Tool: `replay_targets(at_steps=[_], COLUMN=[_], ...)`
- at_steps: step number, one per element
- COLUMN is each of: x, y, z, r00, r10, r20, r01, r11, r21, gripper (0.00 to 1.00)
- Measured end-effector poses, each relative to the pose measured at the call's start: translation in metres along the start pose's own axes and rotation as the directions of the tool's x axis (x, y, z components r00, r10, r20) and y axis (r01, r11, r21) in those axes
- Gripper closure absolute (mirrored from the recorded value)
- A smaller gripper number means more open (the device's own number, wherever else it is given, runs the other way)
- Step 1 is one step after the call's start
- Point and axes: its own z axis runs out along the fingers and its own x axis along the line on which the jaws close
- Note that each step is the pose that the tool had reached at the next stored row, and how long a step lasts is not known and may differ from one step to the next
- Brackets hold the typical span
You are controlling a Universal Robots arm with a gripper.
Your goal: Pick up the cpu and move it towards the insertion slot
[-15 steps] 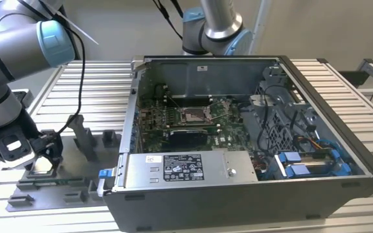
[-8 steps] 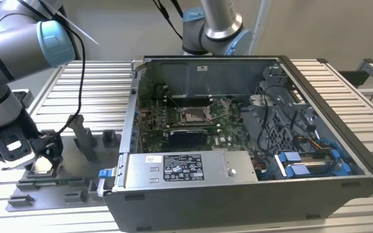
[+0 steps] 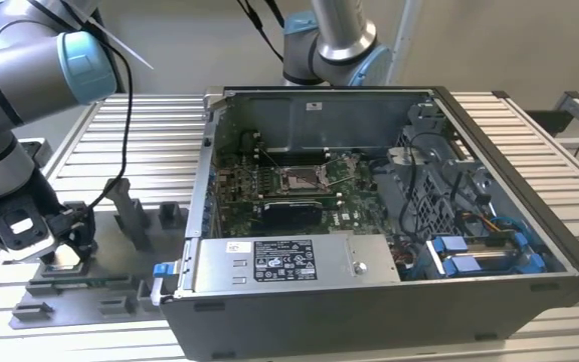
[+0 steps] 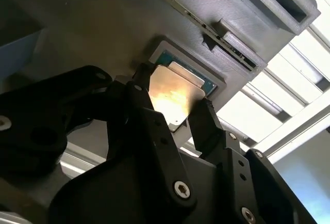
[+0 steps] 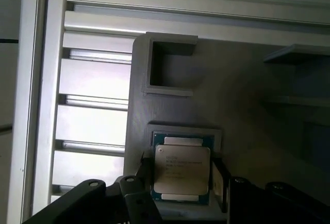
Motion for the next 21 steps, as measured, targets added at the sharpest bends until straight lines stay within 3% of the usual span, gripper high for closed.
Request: replay_targets(at_steps=[3, 9, 10, 21], x=[-0.0003, -0.0004, -0.0003, 0.0006], y=[0.0002, 0.0013, 0.0014, 0.0015], z=[-0.0051, -0.0331, -0.0349, -0.0348], r00=[1.0, 1.0, 1.0, 1.0], r10=[0.0, 0.0, 0.001, 0.001], r20=[0.0015, 0.0001, -0.0002, 0.0004], r01=[0.0, 0.0, -0.001, -0.001], r11=[1.0, 1.0, 1.0, 1.0], r21=[-0.0009, -0.0001, 0.0001, -0.0033], gripper=[1.0, 1.0, 1.0, 1.0])
